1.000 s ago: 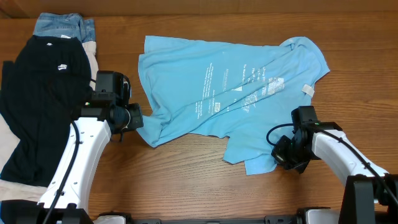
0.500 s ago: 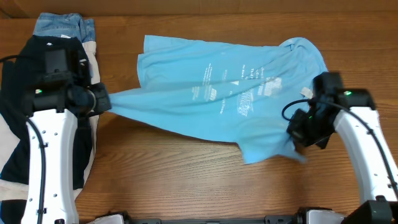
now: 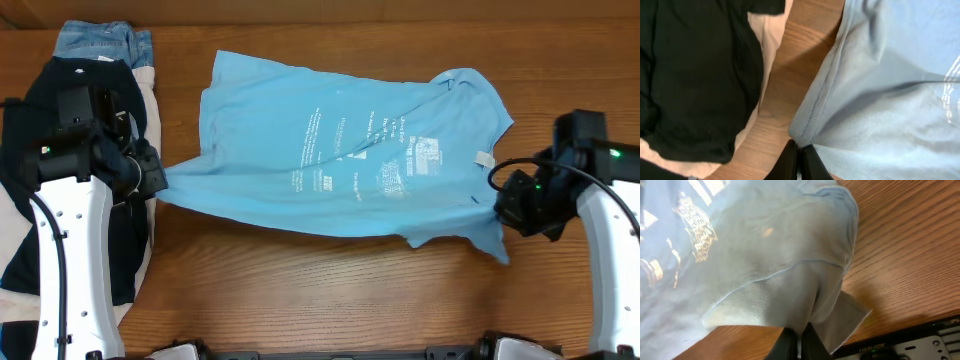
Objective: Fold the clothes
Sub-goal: 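Lift the bottom hem and fold it up toward the collar with both grippers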
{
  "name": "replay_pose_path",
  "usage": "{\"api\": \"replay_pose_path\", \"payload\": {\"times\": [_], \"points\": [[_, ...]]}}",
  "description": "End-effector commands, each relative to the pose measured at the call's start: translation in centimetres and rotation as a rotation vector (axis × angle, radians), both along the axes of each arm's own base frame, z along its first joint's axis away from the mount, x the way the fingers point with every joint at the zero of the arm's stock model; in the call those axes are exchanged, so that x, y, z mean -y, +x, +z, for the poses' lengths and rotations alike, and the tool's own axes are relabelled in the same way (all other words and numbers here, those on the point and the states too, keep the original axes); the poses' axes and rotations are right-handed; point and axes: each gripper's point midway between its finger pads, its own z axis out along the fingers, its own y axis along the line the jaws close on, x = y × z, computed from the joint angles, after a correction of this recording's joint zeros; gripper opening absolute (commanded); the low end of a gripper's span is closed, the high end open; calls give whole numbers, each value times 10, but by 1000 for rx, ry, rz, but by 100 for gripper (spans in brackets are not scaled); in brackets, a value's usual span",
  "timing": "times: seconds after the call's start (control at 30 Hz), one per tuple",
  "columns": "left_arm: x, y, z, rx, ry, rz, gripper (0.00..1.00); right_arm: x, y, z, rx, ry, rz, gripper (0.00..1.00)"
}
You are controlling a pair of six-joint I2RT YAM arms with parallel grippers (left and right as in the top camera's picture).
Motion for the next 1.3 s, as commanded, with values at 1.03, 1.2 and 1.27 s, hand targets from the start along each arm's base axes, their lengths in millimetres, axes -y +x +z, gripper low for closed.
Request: {"api": "replay_pose_path", "payload": {"times": [1.03, 1.2, 1.27], "points": [[6, -51, 37, 32, 11, 38, 4, 19, 24, 80, 245, -89, 53, 4], [2, -33, 33, 62, 18, 38, 4, 23, 40, 81, 306, -106, 52, 4], [1, -26, 27, 58, 16, 38, 4, 24, 44, 78, 309, -106, 53, 4]]}}
